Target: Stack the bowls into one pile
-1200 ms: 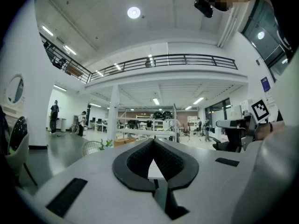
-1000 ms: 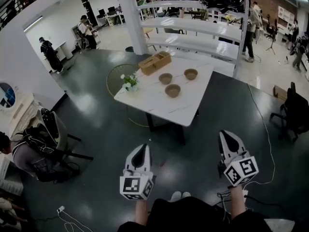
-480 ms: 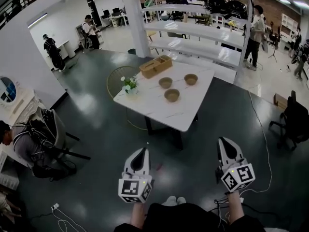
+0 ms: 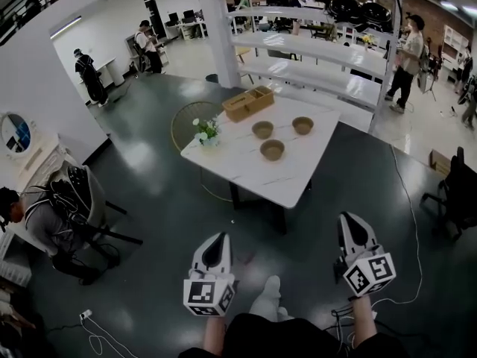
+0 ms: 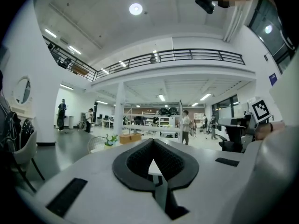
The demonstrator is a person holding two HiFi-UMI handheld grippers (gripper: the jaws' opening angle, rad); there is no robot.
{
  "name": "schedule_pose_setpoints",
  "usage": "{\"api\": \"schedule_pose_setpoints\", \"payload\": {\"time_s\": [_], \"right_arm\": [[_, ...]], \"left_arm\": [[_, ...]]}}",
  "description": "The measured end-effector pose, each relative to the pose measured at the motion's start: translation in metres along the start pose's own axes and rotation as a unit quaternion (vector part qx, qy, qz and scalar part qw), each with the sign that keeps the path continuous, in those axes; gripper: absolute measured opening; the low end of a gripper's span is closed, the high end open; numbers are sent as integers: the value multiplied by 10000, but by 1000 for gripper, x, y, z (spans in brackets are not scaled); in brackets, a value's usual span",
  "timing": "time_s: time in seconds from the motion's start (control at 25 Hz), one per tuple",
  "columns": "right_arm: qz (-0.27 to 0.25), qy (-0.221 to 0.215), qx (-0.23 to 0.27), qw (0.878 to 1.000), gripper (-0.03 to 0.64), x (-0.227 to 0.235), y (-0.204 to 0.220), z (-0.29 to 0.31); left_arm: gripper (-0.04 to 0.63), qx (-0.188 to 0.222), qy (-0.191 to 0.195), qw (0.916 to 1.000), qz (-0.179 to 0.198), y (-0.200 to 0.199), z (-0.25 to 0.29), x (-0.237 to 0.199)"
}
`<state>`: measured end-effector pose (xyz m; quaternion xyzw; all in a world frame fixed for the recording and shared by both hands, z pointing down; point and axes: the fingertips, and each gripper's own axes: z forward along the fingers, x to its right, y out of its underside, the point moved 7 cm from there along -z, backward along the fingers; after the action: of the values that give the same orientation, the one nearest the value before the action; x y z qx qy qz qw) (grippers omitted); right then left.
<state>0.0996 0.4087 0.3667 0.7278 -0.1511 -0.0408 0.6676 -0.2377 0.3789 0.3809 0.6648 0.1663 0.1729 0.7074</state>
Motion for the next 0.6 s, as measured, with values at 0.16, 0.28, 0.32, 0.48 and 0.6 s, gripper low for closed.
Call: {"api": "schedule_pose_setpoints", "payload": {"time_s": [0.16,0.28,0.32,0.48,0.6], "right_arm": [[4,-81,-19,10000,14,3,3,25],[-8,-115,-76,9999,14,8,10,50],[-9,-128,-100,9999,14,11,11,59],[-37,-203,-166,9996,14,29,17,97],[-32,-186,-208,9996,14,42,19,126]], "left_arm": [[15,-28,-79,10000,-51,3,14,-13],[15,-20,-106,9999,-105,7,34,-26],[14,-21,-112,9999,-109,8,43,-29],[15,-38,-123,9998,-134,8,87,-45],[14,-56,-44,9998,-162,6,121,-53]]}}
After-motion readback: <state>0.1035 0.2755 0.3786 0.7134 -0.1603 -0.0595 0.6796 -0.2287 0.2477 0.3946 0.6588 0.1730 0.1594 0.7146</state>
